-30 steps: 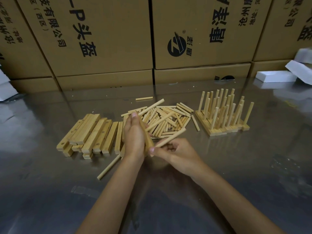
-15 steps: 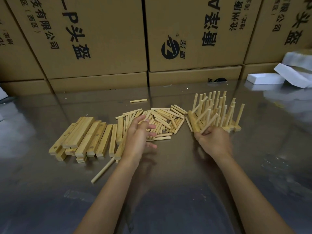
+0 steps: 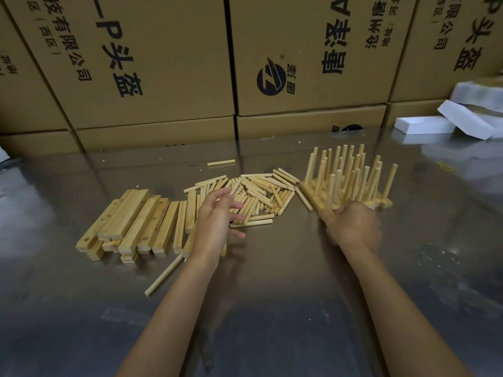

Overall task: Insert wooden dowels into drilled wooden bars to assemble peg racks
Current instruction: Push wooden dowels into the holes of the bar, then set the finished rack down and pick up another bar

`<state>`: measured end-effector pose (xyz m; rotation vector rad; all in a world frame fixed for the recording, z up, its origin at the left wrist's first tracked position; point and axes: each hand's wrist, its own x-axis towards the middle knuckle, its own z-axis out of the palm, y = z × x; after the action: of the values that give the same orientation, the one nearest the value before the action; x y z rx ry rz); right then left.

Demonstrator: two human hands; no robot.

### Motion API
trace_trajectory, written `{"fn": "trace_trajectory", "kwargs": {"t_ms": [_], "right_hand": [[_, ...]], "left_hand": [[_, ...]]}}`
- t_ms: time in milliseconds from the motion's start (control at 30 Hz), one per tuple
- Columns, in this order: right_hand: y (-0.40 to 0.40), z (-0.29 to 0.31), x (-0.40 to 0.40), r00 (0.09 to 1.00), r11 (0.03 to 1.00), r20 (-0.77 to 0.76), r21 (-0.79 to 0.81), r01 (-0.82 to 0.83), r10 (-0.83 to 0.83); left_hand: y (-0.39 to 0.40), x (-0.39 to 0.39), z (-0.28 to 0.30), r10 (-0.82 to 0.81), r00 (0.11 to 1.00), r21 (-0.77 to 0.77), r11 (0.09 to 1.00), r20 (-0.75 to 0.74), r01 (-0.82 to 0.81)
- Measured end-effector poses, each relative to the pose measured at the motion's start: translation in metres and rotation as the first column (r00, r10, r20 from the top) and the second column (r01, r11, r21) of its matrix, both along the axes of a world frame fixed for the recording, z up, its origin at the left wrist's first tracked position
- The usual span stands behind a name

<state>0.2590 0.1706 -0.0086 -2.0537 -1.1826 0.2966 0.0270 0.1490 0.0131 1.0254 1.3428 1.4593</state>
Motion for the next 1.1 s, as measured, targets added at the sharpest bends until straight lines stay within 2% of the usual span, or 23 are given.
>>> {"fn": "trace_trajectory", "kwargs": {"t_ms": [133,233,300,367,400,433,467,567,667,900,1033,1100], "right_hand": [[0.001,-0.001,0.003,0.998,1.0,0.052,-0.016,0.02,-0.02],[0.001,-0.002,0.005,0.997,1.0,0.078,-0.007,0.022,-0.021],[0.0,-0.002,0.006,0.997,1.0,0.078,0.004,0.016,-0.016],[-0.002,-0.001,0.006,0.997,1.0,0.071,-0.019,0.006,-0.004],[-0.003,0.0,0.007,0.997,0.999,0.08,-0.046,0.003,0.001],[-0.004,0.0,0.007,0.996,0.997,0.095,-0.072,0.003,0.003],[-0.005,0.0,0.008,0.994,0.996,0.109,-0.086,0.004,0.006],[-0.011,0.0,0.003,0.99,0.997,0.134,-0.065,-0.031,0.04],[-0.017,0.002,-0.012,0.975,0.992,0.183,-0.03,-0.126,0.129],[-0.027,-0.004,-0.046,0.921,0.947,0.234,0.008,-0.322,0.311],[-0.027,-0.007,-0.052,0.904,0.927,0.23,0.021,-0.374,0.359],[-0.028,-0.007,-0.053,0.897,0.914,0.228,0.061,-0.4,0.378]], "left_hand": [[0.001,-0.002,-0.003,0.05,0.994,0.012,0.999,-0.096,-0.049],[0.002,-0.008,-0.004,0.155,0.929,0.069,0.988,-0.335,-0.14],[0.001,-0.017,-0.004,0.239,0.778,0.118,0.97,-0.581,-0.211],[0.001,-0.029,-0.006,0.273,0.516,0.157,0.954,-0.812,-0.257],[0.001,-0.035,-0.007,0.263,0.395,0.158,0.947,-0.88,-0.278],[0.001,-0.04,-0.008,0.234,0.315,0.137,0.944,-0.92,-0.301],[0.002,-0.043,-0.008,0.193,0.275,0.099,0.942,-0.942,-0.32],[0.004,-0.049,-0.009,0.091,0.245,-0.001,0.936,-0.965,-0.352],[0.003,-0.054,-0.008,0.087,0.24,-0.005,0.934,-0.967,-0.358],[0.003,-0.055,-0.006,0.027,0.113,-0.011,0.945,-0.993,-0.326],[0.005,-0.05,-0.009,0.053,0.17,-0.004,0.948,-0.984,-0.318],[0.005,-0.055,-0.007,0.127,0.261,0.035,0.943,-0.957,-0.33]]}}
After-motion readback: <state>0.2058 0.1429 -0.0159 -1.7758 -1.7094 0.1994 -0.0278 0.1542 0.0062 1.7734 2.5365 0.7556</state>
